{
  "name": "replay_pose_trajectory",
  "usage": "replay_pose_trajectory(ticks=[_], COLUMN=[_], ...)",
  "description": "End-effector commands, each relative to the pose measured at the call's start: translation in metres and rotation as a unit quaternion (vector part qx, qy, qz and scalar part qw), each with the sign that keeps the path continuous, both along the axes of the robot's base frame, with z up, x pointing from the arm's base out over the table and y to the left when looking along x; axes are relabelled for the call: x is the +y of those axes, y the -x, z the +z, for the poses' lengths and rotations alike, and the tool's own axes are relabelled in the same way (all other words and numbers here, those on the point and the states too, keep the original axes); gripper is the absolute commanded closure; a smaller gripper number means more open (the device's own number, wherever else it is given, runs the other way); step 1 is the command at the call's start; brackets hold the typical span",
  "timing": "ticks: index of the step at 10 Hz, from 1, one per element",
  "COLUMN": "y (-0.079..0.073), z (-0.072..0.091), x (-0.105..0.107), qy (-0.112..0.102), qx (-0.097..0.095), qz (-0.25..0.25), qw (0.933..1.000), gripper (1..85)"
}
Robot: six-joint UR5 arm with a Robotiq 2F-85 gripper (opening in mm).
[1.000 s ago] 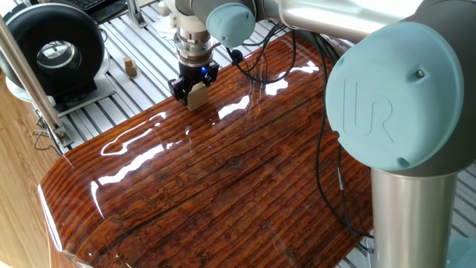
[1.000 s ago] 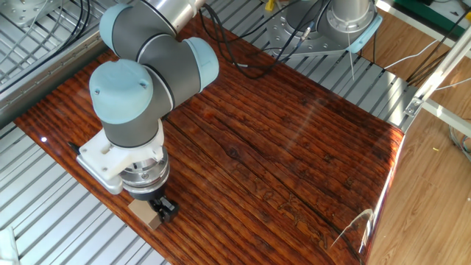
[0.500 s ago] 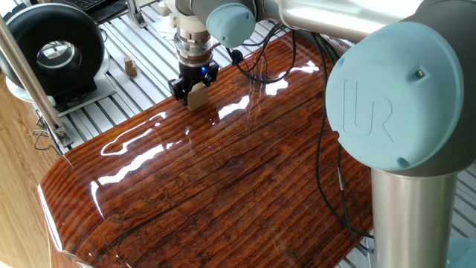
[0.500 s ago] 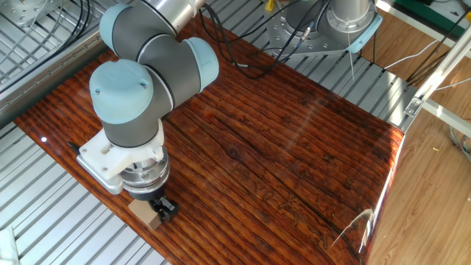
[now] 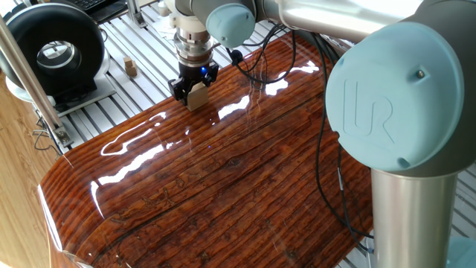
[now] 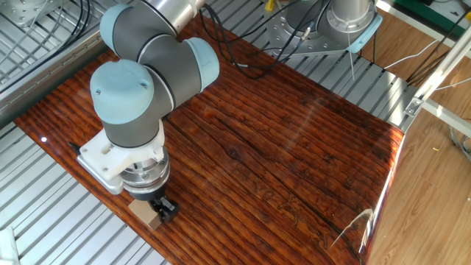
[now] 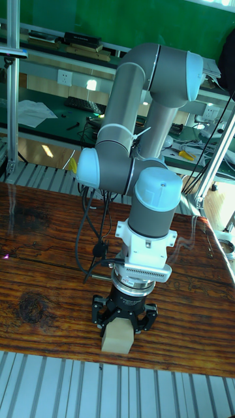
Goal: Hold a small block with the gripper and sweep it from left to right on the table
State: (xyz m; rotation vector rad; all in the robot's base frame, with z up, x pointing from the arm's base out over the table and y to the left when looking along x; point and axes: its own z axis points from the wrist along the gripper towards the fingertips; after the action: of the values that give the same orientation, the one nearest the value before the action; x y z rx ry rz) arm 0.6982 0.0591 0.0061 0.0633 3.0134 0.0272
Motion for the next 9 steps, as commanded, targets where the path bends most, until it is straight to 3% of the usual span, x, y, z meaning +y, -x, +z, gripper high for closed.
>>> replay_pose_trajectory(ticks=[1, 9], y=[-0.0004, -0.0001], z=[0.001, 0.0006], x=[0.0012, 0.0034], qy=[-0.006, -0.005], qx=[0.0, 0.0], qz=[-0.005, -0.008], qw=[1.0, 1.0], gripper=[84.7, 84.7])
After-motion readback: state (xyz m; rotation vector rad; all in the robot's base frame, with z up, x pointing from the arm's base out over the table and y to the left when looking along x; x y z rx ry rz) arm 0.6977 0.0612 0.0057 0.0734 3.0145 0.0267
